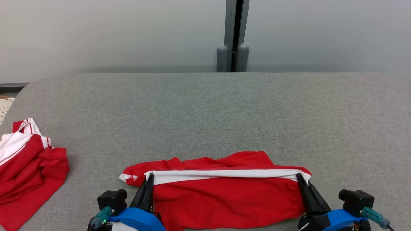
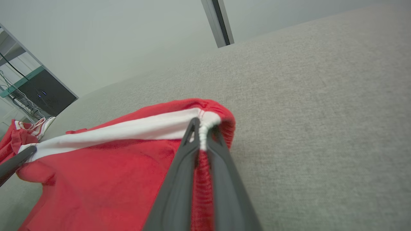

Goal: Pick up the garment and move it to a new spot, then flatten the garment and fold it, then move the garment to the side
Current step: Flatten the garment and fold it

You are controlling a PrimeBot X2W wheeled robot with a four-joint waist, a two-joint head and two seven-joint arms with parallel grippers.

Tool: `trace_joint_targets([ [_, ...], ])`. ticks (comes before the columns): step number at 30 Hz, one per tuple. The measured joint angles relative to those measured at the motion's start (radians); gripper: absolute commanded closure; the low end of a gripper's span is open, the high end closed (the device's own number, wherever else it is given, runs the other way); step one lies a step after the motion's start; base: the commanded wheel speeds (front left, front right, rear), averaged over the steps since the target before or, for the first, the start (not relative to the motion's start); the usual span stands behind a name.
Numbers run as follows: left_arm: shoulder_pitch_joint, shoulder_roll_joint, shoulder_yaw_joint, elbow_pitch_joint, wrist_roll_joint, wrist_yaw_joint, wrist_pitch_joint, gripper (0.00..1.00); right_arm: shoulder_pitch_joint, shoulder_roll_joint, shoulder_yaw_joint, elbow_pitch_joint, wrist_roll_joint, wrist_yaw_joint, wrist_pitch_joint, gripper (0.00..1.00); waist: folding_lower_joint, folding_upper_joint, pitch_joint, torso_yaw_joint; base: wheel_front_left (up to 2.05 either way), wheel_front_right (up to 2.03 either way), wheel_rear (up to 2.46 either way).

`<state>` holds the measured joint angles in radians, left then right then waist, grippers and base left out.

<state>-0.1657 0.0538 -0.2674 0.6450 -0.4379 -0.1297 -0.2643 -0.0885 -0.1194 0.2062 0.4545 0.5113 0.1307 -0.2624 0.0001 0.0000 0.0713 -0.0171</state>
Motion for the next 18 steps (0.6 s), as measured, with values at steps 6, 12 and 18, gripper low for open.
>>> trace_joint_targets([
  [6,0.0,0.0,0.04,-0.051,0.017,0.0,0.0,1.0,0.01,-0.004,-0.012,-0.099,0.001,0.0,0.0,1.0,-0.0001,0.0,-0.02,-0.008,0.0,0.0,0.0],
  [12,-0.069,0.044,0.045,-0.203,0.018,0.0,0.0,1.0,-0.059,-0.034,0.0,-0.283,0.024,0.0,0.0,1.0,0.0,0.0,-0.04,-0.014,0.0,0.0,0.0],
  [18,-0.273,0.158,0.032,-0.363,0.026,0.0,0.0,1.0,-0.245,-0.146,0.034,-0.396,0.036,0.0,0.0,1.0,0.0,0.0,-0.036,-0.018,0.0,0.0,0.0],
])
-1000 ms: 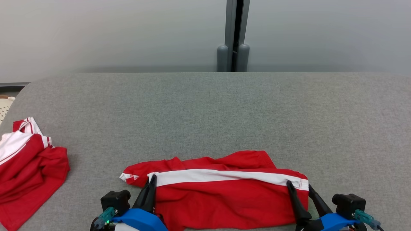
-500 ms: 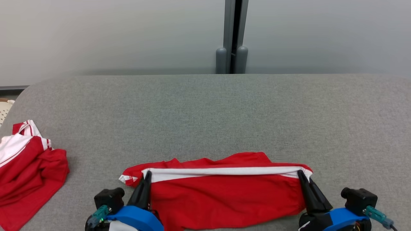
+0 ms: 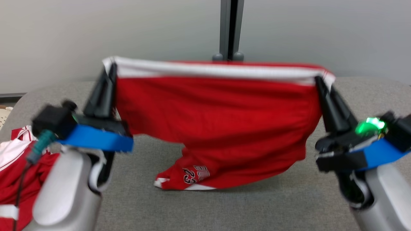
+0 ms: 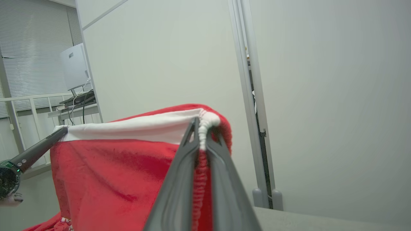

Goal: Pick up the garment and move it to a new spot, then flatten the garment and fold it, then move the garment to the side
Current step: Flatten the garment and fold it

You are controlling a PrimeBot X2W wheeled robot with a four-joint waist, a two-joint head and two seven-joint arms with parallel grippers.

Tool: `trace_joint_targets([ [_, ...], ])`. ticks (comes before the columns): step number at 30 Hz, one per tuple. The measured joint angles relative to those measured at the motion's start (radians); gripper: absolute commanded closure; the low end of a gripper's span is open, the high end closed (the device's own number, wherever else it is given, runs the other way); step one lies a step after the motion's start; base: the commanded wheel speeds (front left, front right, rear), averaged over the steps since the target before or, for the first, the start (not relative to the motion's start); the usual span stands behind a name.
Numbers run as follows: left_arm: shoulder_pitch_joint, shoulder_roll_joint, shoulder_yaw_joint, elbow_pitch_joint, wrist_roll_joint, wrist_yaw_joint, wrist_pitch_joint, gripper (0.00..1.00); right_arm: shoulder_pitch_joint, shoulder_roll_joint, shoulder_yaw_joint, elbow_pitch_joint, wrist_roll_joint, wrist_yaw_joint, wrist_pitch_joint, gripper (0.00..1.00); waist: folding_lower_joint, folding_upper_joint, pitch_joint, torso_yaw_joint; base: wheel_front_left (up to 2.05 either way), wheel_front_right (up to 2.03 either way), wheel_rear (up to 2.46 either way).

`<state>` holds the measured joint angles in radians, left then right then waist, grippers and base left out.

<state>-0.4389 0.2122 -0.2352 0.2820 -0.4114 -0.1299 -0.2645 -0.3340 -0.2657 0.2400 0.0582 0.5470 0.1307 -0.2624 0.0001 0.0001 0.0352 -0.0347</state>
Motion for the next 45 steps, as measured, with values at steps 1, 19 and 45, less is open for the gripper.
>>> trace_joint_targets([
  [1,-0.037,0.017,-0.002,-0.011,-0.004,0.0,0.0,1.0,-0.039,-0.015,0.005,-0.006,0.002,0.0,0.0,1.0,0.0,0.0,0.005,-0.002,0.0,0.0,0.0],
  [19,-0.662,0.109,-0.05,0.192,0.033,0.007,0.015,1.0,-0.772,-0.081,0.105,0.373,-0.118,0.0,0.004,1.0,0.0003,0.0,0.233,-0.017,0.0,0.0,0.0],
  [45,0.353,-0.129,0.179,0.118,0.089,0.0,0.002,1.0,0.179,-0.037,0.23,0.211,-0.076,0.0,0.0,1.0,-0.0005,0.0,0.032,0.095,0.0,0.0,0.0],
])
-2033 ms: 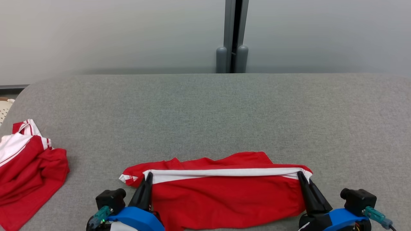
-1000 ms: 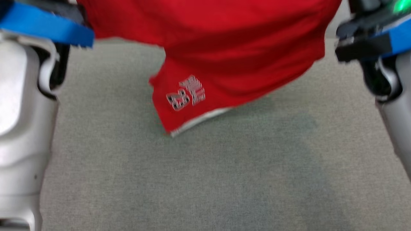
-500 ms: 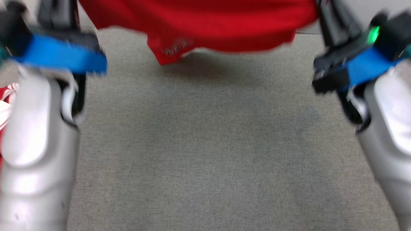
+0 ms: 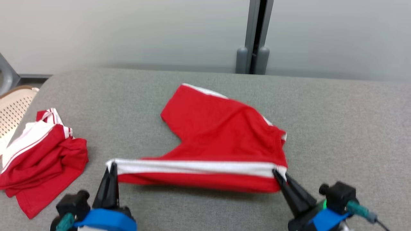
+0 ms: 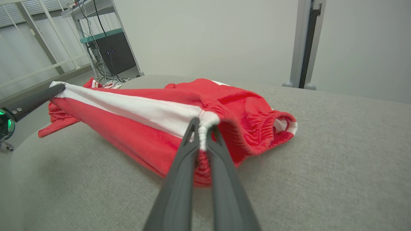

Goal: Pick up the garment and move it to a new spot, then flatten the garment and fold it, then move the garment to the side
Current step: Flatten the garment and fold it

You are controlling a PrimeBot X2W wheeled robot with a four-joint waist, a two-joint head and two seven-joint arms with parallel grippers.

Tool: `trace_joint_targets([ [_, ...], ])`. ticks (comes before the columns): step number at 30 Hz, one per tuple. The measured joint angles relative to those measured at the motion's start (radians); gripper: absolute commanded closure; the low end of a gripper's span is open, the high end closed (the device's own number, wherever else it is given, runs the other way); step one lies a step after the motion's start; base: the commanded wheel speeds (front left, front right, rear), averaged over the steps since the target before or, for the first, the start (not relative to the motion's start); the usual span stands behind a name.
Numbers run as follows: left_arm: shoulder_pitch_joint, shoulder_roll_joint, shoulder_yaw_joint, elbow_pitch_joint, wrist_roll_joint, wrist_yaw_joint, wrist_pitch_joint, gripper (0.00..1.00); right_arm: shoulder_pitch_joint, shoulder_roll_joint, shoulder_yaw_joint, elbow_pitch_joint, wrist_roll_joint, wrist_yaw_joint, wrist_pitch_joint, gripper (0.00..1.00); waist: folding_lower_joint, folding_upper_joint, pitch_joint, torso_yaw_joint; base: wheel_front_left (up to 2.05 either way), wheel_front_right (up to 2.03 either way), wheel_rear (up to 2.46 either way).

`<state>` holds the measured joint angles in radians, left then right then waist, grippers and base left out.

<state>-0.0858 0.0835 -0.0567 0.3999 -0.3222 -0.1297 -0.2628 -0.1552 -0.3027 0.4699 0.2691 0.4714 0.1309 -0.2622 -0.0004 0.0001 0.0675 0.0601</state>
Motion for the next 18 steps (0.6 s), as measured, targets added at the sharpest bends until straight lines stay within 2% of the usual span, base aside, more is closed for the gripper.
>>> trace_joint_targets([
  [6,0.133,-0.018,0.02,-0.025,0.019,0.0,0.0,1.0,0.153,-0.002,0.019,-0.04,0.024,0.0,0.0,1.0,0.0,0.0,-0.059,-0.006,0.0,0.0,0.0],
  [11,0.155,-0.023,0.023,-0.055,0.032,0.0,0.0,1.0,0.202,-0.015,0.019,-0.064,0.051,0.0,0.0,1.0,0.0001,0.0,-0.068,-0.025,0.0,0.0,0.0],
  [14,0.106,-0.017,0.0,-0.069,0.04,0.0,0.0,1.0,0.193,0.003,-0.018,-0.067,0.075,0.0,0.0,1.0,0.0002,0.0,-0.05,-0.042,0.0,0.0,0.0],
  [18,-0.07,0.026,-0.073,-0.074,0.04,0.0,0.0,1.0,0.102,0.041,-0.036,-0.054,0.116,0.0,0.0,1.0,0.0005,0.0,0.017,-0.076,0.0,0.0,0.0],
])
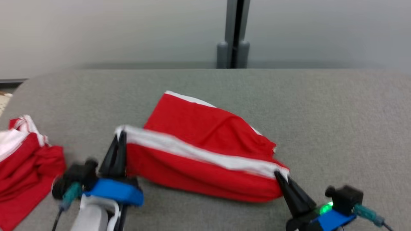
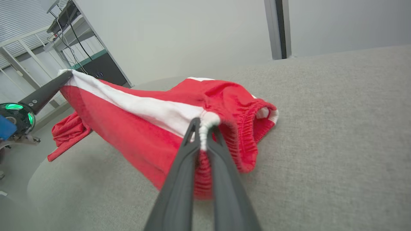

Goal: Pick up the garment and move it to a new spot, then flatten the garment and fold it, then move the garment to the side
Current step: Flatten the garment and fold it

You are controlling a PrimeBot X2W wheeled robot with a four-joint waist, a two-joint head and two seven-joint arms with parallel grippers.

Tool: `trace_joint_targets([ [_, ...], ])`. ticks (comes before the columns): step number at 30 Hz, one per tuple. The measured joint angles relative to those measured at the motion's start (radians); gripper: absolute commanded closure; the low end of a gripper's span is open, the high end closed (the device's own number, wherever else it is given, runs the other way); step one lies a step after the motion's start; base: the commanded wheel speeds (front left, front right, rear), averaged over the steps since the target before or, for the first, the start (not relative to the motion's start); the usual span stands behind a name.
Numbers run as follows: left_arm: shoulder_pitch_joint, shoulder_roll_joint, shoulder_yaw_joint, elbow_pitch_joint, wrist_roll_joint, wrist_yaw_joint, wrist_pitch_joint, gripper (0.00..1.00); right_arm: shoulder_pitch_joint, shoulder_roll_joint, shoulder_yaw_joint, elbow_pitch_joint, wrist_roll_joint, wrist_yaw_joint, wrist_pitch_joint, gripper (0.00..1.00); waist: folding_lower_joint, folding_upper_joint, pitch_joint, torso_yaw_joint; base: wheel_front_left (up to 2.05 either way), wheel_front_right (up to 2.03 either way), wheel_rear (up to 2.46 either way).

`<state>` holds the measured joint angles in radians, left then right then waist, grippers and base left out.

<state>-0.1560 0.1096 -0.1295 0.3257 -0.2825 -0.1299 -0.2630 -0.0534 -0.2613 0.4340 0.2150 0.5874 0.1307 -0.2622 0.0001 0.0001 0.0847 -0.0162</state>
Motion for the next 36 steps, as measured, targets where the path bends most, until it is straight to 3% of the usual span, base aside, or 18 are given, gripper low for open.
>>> trace_joint_targets([
  [5,-0.246,0.114,-0.146,0.083,-0.049,0.0,0.0,1.0,-0.152,0.058,-0.005,0.052,0.048,0.0,0.0,1.0,0.0002,0.0,0.112,-0.055,0.0,0.0,0.0],
  [15,-0.64,0.318,-0.38,0.283,-0.267,0.0,0.117,1.0,-0.379,0.164,-0.005,0.166,0.114,0.0,0.0,1.0,0.0003,0.0,0.296,-0.154,0.0,0.0,0.0],
  [19,-0.715,0.36,-0.445,0.335,-0.333,0.0,0.13,1.0,-0.425,0.184,0.001,0.206,0.117,0.0,0.0,1.0,0.0002,0.0,0.329,-0.176,0.0,0.0,0.0],
  [25,-0.762,0.37,-0.531,0.411,-0.403,-0.002,0.118,1.0,-0.451,0.2,-0.008,0.271,0.112,0.0,0.0,1.0,0.0,-0.0001,0.346,-0.191,0.0,0.0,0.0],
  [26,-0.765,0.367,-0.537,0.425,-0.415,-0.002,0.109,0.37,-0.453,0.202,-0.011,0.28,0.108,0.0,0.0,1.0,0.0001,0.0,0.347,-0.192,0.0,0.0,0.0],
  [27,-0.768,0.364,-0.546,0.441,-0.427,-0.002,0.106,0.0,-0.455,0.203,-0.011,0.287,0.1,0.0,0.0,0.67,0.0001,0.0,0.348,-0.192,0.0,0.0,0.0],
  [28,-0.768,0.363,-0.558,0.454,-0.435,-0.002,0.103,0.0,-0.455,0.204,-0.011,0.292,0.087,0.0,0.0,0.0,0.0,0.0,0.348,-0.192,0.0,0.0,0.0],
  [36,-0.764,0.338,-0.584,0.544,-0.473,-0.002,0.029,0.0,-0.44,0.207,-0.091,0.312,-0.016,0.0,0.0,0.0,-0.0001,0.0,0.317,-0.172,0.0,0.0,0.0],
])
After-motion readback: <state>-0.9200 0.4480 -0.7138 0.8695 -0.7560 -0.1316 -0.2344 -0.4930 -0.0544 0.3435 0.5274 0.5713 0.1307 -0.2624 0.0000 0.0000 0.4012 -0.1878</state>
